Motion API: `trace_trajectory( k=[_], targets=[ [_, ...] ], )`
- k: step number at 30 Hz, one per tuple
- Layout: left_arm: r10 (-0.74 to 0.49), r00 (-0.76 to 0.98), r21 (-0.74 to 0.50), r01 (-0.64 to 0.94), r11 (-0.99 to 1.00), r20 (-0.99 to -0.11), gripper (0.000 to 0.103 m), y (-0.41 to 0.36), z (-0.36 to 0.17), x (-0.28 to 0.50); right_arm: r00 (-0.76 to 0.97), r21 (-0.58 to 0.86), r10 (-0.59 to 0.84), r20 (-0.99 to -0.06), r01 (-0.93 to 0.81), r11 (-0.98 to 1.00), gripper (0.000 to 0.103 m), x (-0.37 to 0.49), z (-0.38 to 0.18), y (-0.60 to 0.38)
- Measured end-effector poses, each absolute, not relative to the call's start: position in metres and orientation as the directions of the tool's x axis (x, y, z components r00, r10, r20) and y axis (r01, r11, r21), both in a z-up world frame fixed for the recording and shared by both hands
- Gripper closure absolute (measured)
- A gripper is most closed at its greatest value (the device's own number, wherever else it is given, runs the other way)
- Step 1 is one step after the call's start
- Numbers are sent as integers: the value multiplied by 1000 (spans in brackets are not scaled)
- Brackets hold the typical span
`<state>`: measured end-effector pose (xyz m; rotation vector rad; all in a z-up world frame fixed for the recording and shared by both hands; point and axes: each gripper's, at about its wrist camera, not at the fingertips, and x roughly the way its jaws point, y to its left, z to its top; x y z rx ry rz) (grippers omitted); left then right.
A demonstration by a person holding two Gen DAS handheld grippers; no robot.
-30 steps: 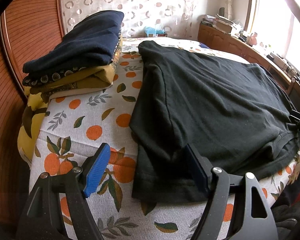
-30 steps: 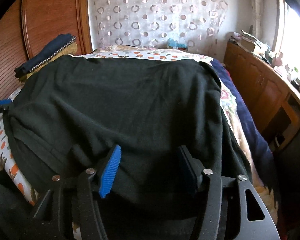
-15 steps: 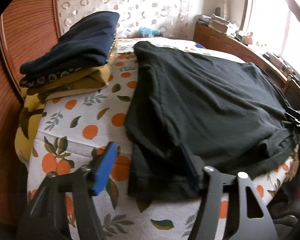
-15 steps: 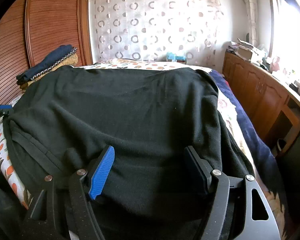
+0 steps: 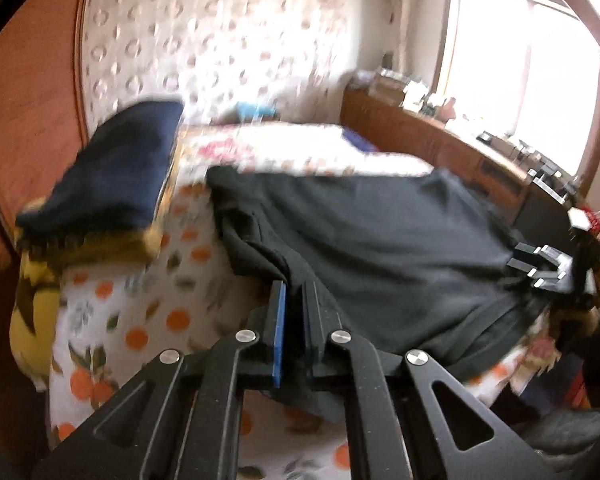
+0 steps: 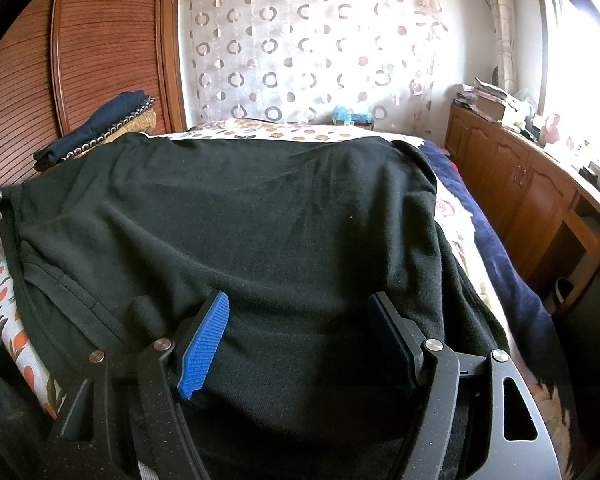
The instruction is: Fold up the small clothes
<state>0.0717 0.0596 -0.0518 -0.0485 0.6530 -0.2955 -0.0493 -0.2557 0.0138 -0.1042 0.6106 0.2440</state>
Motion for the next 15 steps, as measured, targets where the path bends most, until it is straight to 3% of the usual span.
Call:
trace_trajectory(
  k=[15],
  targets=[
    [-469, 764, -119, 468, 876, -443, 96, -22, 23, 95, 776, -27, 183, -604, -249, 968, 29, -50, 32, -262]
  ],
)
